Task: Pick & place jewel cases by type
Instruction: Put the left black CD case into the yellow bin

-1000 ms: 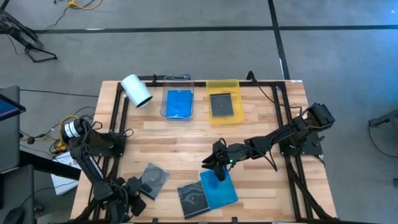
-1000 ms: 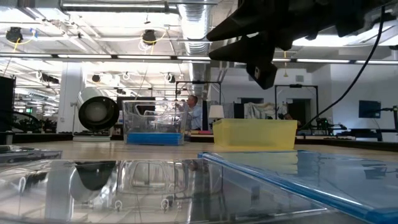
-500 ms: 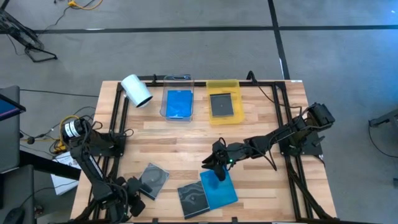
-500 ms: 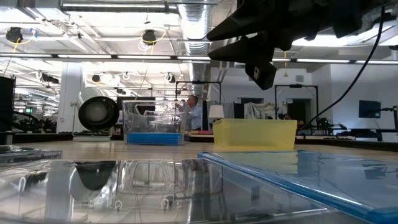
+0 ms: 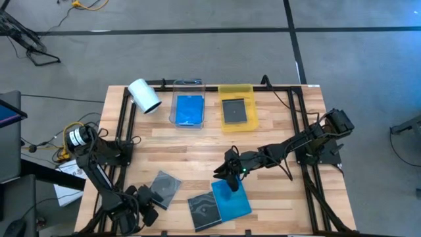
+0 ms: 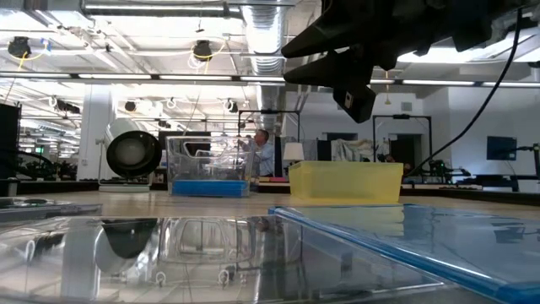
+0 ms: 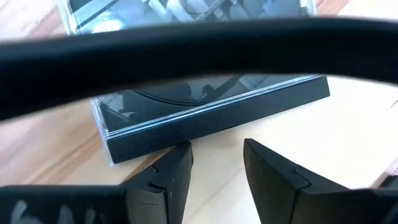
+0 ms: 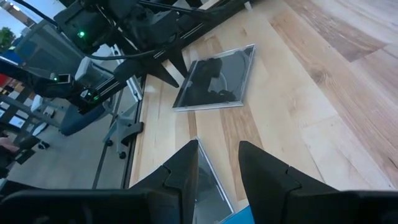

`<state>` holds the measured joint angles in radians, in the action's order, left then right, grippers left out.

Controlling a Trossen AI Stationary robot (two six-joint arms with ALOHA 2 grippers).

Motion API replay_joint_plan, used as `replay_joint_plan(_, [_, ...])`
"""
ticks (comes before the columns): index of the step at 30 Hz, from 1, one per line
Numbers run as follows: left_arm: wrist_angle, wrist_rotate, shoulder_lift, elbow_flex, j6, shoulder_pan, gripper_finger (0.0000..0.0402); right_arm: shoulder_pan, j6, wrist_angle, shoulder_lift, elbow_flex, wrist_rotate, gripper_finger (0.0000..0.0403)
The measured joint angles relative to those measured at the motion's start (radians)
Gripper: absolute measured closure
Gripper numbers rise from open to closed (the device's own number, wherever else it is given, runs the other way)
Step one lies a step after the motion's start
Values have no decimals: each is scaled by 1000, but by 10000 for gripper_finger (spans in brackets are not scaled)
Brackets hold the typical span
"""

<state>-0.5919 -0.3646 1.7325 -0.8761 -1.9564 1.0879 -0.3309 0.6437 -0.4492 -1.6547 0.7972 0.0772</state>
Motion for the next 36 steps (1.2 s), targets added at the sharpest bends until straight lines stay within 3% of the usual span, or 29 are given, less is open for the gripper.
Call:
replay_joint_plan(10, [-20,-9,-5,30,110,-88,260,-8,2,2,0,0,0,294])
replay_joint_plan(22, [-67,-105,-2,56,207,-182,261,-16,29,76,0,0,-4,294])
replay_joint_plan(30, [-77,-101,-2,58,400,-298,260,-16,51,75,0,0,-4,294])
replay_joint_plan(36, [3,-110,-3,60,590,-387,260,-16,72,75,0,0,-4,294])
